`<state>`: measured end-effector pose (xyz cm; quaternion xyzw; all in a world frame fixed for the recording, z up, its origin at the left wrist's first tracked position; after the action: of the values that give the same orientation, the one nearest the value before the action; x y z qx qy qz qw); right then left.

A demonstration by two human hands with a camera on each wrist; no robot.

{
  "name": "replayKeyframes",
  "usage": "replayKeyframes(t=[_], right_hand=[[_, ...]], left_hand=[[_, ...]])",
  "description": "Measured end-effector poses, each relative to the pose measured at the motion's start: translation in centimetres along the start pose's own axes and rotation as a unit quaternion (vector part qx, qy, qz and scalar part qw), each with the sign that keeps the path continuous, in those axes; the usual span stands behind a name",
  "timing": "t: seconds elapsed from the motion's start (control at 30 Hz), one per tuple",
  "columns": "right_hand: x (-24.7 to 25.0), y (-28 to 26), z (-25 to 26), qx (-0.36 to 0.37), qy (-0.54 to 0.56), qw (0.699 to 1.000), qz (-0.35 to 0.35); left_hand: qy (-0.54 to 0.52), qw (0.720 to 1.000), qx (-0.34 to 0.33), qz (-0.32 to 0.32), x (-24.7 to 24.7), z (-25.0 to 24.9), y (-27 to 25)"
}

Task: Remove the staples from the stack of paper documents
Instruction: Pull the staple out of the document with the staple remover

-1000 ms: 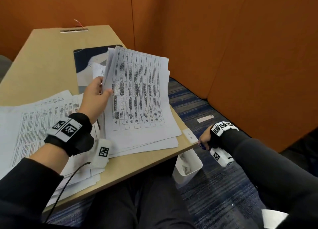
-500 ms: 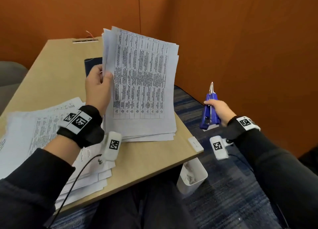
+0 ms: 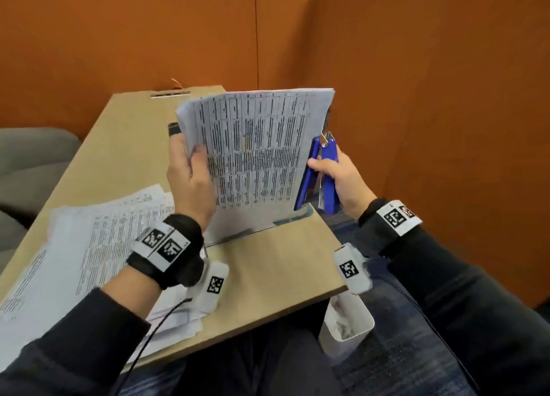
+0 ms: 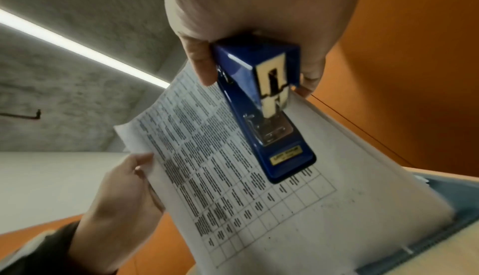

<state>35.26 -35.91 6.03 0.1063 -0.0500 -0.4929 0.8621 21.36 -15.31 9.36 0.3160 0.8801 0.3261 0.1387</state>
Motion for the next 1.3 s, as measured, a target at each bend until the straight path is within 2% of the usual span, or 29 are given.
replayKeyframes(t=[0.13,0.3,0.5,0.67,0.73,0.83,0.9,0.97,1.03,1.1,1.23,1.3], right_hand=[[-1.3,-0.6,0.2,0.016,-0.035,0.999,0.011],[-2.3,-0.2,2.0,0.059,-0.003,0.998,-0.013],[-2.7,-0.9,-0.4,0.036,-0.019,0.999,-0.013],[-2.9,0.0,0.8,0.036,-0.022,0.999,-0.021],[-2.6,0.6,1.7,0.02,-0.055,0.998,-0.024],[-2.4,1.4,3.2,-0.002,-0.16,0.987,-0.03],[-2.3,1.9,5.1,0.074,-0.243,0.964,-0.081],[-2.9,2.1,7.3,0.166,-0.233,0.947,-0.142],[-4.1,2.9,8.7,0.204,-0.174,0.949,-0.168],[-5.3,4.2,9.1,0.194,-0.143,0.958,-0.158],[-7.8,5.8,8.5,0.178,-0.174,0.963,-0.106],[-8.2,6.0,8.5,0.199,-0.179,0.956,-0.123]], left_hand=[[0.018,1.0,-0.002,-0.024,-0.5,-0.3,-0.1],[0.014,0.993,-0.061,-0.101,-0.7,-1.9,1.5],[0.042,0.996,0.02,-0.081,-0.4,2.2,0.0],[0.085,0.992,-0.004,-0.091,-0.1,0.6,1.7],[0.118,0.99,0.019,-0.08,0.4,1.2,2.8],[0.165,0.983,0.07,-0.028,0.9,2.7,3.0],[0.18,0.98,0.086,0.009,0.8,3.6,1.9],[0.175,0.979,0.093,0.05,0.2,4.3,0.6],[0.159,0.977,0.1,0.097,-0.8,4.8,-0.9],[0.149,0.976,0.101,0.126,-1.6,5.1,-2.0],[0.123,0.977,0.107,0.139,-2.4,5.5,-2.8],[0.125,0.977,0.098,0.14,-2.3,5.7,-2.8]])
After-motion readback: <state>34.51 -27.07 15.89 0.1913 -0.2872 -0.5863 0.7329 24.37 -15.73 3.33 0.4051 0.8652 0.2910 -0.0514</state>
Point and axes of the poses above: each hand's wrist, its own y-axis towards the middle knuckle, its own x-axis out of the back of the hand, z = x × y, the point moved 6 cm from there along y, towards the middle knuckle, and after that the axes turned 2 degrees about -y, right-handed, at the moved point
